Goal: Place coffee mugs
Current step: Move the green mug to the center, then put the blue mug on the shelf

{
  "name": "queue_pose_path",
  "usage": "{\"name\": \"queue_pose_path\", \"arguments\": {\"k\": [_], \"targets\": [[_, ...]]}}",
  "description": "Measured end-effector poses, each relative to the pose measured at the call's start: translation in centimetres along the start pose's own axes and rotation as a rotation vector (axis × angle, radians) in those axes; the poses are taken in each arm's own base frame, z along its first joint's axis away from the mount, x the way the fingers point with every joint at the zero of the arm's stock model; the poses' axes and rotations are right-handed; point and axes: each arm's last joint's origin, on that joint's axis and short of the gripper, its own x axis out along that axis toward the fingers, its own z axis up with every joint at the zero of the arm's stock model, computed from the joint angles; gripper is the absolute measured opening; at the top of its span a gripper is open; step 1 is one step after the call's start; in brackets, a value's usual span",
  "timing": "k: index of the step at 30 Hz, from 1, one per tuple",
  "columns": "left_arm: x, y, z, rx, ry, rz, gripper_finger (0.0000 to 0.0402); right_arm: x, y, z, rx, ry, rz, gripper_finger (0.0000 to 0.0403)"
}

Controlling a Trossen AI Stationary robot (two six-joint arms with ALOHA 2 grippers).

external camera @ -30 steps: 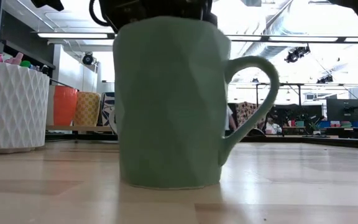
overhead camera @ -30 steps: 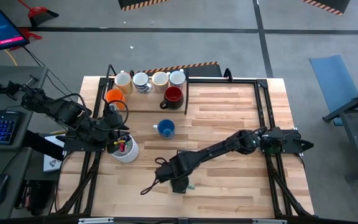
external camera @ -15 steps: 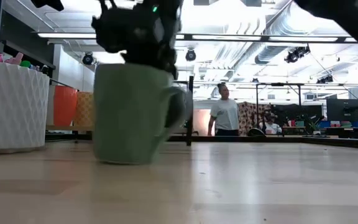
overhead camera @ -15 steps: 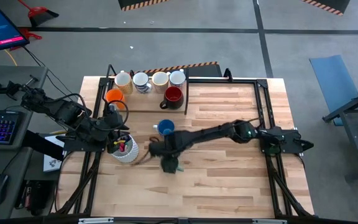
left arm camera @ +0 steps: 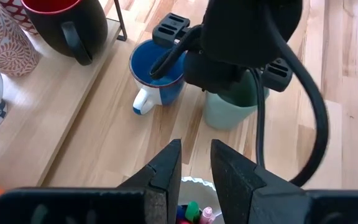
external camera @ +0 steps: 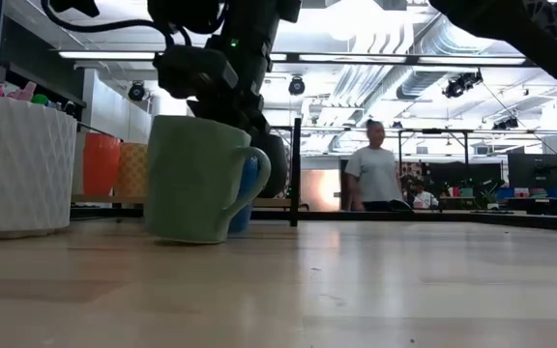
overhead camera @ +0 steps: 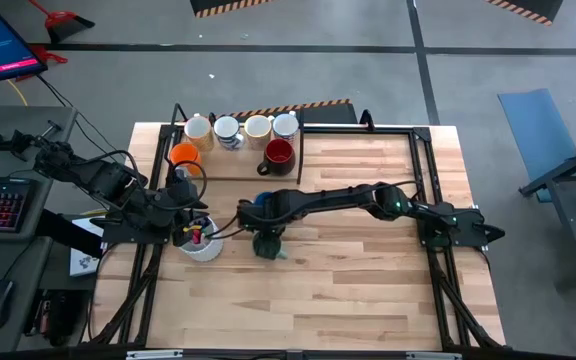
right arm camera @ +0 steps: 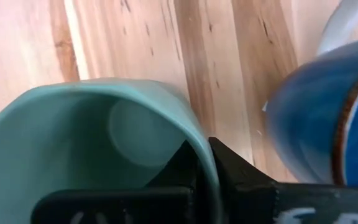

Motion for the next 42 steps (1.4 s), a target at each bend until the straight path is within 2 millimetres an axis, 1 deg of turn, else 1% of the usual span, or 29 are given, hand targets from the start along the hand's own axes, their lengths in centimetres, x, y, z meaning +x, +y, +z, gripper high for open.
{"name": "queue_pose_path", "arguments": {"k": [5,13,18,20,21,25,27,30,31,33,35,38,40,42], "targets": [[0.0,0.0,0.0,0.0,0.0,0.0,0.0076,0.0,0.1,0.3,0.012,-0.036,0.003,0.0016],[0.0,0.0,0.0,-0.008,0.0,0.0,0.0076,-0.1,0.2,1.0,0.027,-0.11,0.004,0.0059],[0.0,0.0,0.0,-0.008,0.0,0.0,0.0076,-0.3,-0.1,0.8,0.073,-0.084,-0.002,0.0077],[0.0,0.0,0.0,-0.008,0.0,0.001,0.0076,-1.3,-0.1,0.7,0.083,-0.08,-0.003,0.0079],[0.0,0.0,0.0,-0.007,0.0,0.0,0.0076,-2.1,0.0,0.7,0.09,-0.098,-0.003,0.008],[0.0,0.0,0.0,0.002,0.001,0.001,0.0076,-6.4,0.5,0.2,0.088,-0.142,0.0,0.008],[0.0,0.0,0.0,0.002,0.001,0.001,0.0076,-8.4,1.2,-0.7,0.067,-0.123,-0.003,0.0081],[0.0,0.0,0.0,0.002,0.001,0.001,0.0076,-11.2,2.5,-2.8,0.001,-0.052,-0.022,0.0081],[0.0,0.0,0.0,0.002,0.001,0.001,0.0076,-12.0,2.9,-3.5,-0.033,-0.028,-0.051,0.0081],[0.0,0.0,0.0,0.002,0.0,0.001,0.0076,-13.1,3.9,-5.1,-0.127,0.027,-0.123,0.0081],[0.0,0.0,0.0,0.003,0.0,0.001,0.0076,-13.3,4.8,-6.7,-0.209,0.091,-0.208,0.0081],[0.0,0.0,0.0,0.002,-0.003,0.005,0.0076,-12.7,5.6,-8.6,-0.257,0.141,-0.271,0.0081],[0.0,0.0,0.0,0.003,-0.002,0.005,0.0076,-12.0,5.6,-10.2,-0.248,0.151,-0.281,0.0081],[0.0,0.0,0.0,0.003,-0.002,0.005,0.0076,-11.4,4.9,-12.3,-0.191,0.154,-0.295,0.0081]]}}
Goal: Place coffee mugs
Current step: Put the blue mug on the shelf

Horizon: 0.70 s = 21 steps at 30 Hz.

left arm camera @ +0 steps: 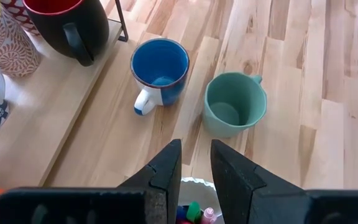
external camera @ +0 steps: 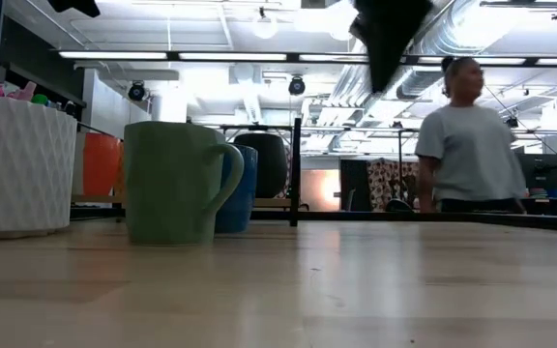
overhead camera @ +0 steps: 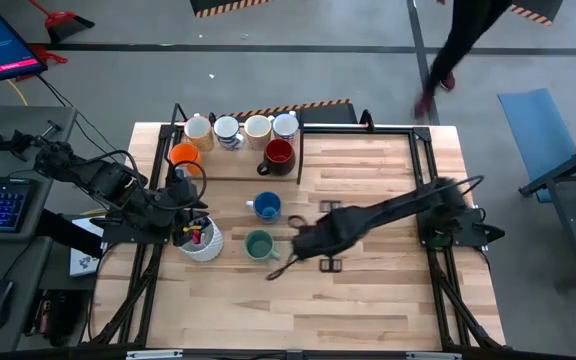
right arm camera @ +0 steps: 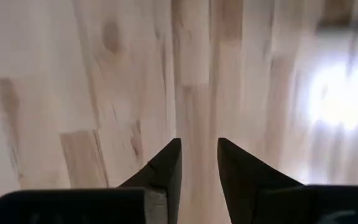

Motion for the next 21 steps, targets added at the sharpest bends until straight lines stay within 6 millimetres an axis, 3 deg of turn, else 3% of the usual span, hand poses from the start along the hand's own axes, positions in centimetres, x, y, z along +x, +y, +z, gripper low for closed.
{"name": "queue_pose_path", "arguments": {"k": [3,6,12,17,21], "targets": [[0.0,0.0,0.0,0.0,0.0,0.0,0.0076,1.4,-0.3,-3.8,0.145,-0.048,0.052,0.0081],[0.0,0.0,0.0,0.014,-0.001,0.001,0.0076,2.0,-0.3,-6.7,0.296,-0.239,0.181,0.0081],[0.0,0.1,0.1,0.004,-0.031,0.037,0.0076,2.9,-1.1,-10.2,0.411,-0.782,0.35,0.0081],[0.1,-0.3,0.7,-0.029,-0.076,0.015,0.0076,5.3,-3.1,-13.6,0.509,-1.007,0.397,0.0081],[0.8,-1.2,1.9,-0.056,-0.197,0.056,0.0076,6.8,-4.5,-15.0,0.514,-1.141,0.446,0.0081]]}}
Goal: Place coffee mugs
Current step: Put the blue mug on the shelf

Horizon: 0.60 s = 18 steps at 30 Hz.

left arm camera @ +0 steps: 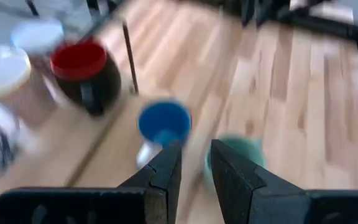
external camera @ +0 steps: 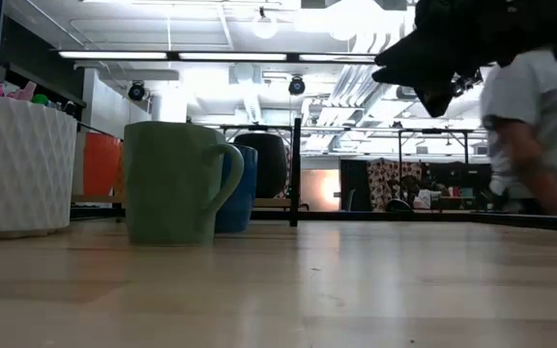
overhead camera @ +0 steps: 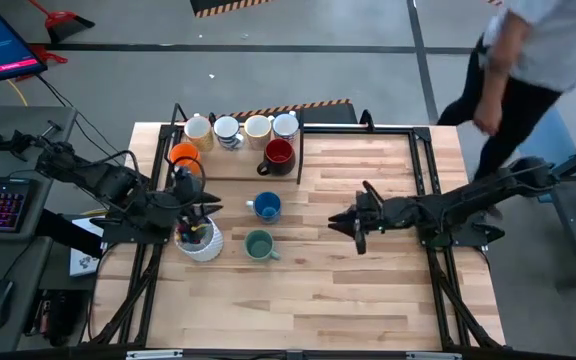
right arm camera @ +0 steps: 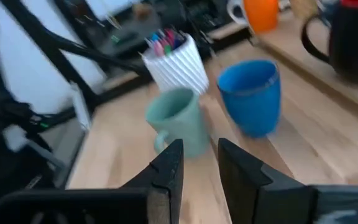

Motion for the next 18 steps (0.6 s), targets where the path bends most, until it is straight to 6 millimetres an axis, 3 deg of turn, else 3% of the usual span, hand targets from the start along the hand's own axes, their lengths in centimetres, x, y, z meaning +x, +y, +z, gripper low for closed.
{"name": "queue_pose_path", "arguments": {"k": [4,9,13,18], "targets": [[2.1,-2.1,1.1,0.111,-0.071,0.005,0.0076,-0.3,-1.5,0.2,-0.011,-0.085,0.082,0.0081],[7.0,-3.9,1.5,0.249,0.014,-0.022,0.0076,-0.2,-2.7,0.7,-0.009,-0.1,0.078,0.0081],[10.8,-2.7,1.5,0.145,0.19,-0.072,0.0076,-0.1,-2.9,0.6,-0.004,-0.068,0.097,0.0081],[14.1,-0.2,1.9,0.001,0.285,-0.055,0.0076,-0.1,-3.2,-0.2,-0.003,0.013,0.069,0.0081]]}}
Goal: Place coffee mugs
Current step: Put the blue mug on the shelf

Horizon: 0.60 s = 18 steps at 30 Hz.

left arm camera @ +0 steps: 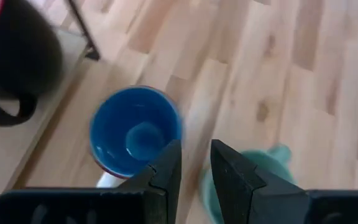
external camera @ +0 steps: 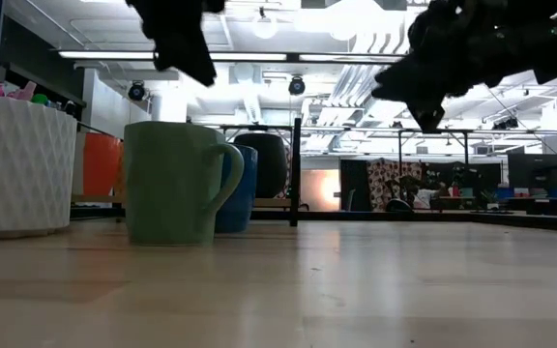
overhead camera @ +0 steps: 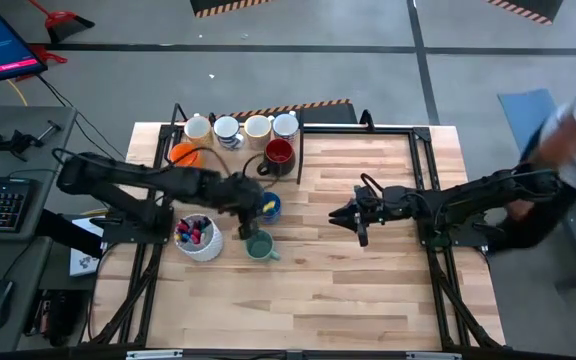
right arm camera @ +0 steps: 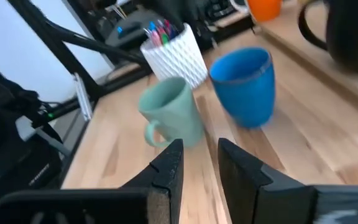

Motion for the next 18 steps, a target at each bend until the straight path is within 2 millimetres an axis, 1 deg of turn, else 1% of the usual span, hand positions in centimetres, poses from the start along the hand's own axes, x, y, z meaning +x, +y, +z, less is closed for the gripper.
{"name": "queue_pose_path", "arguments": {"k": [3,6,11,15,18], "targets": [[1.5,1.8,0.5,-0.084,0.049,0.023,0.0077,0.0,-0.2,-0.4,0.019,0.037,-0.027,0.0081],[2.9,3.2,0.8,-0.127,0.084,0.069,0.0077,0.0,-0.3,-0.6,0.025,0.058,-0.038,0.0081],[5.2,5.2,0.8,-0.193,0.148,0.132,0.0077,0.0,-0.3,-0.6,0.026,0.059,-0.04,0.0081],[6.1,6.0,0.6,-0.212,0.189,0.159,0.0077,0.0,-0.3,-0.7,0.026,0.064,-0.042,0.0081],[6.3,6.4,0.6,-0.223,0.204,0.166,0.0077,0.0,-0.4,-0.7,0.043,0.072,-0.047,0.0081]]}}
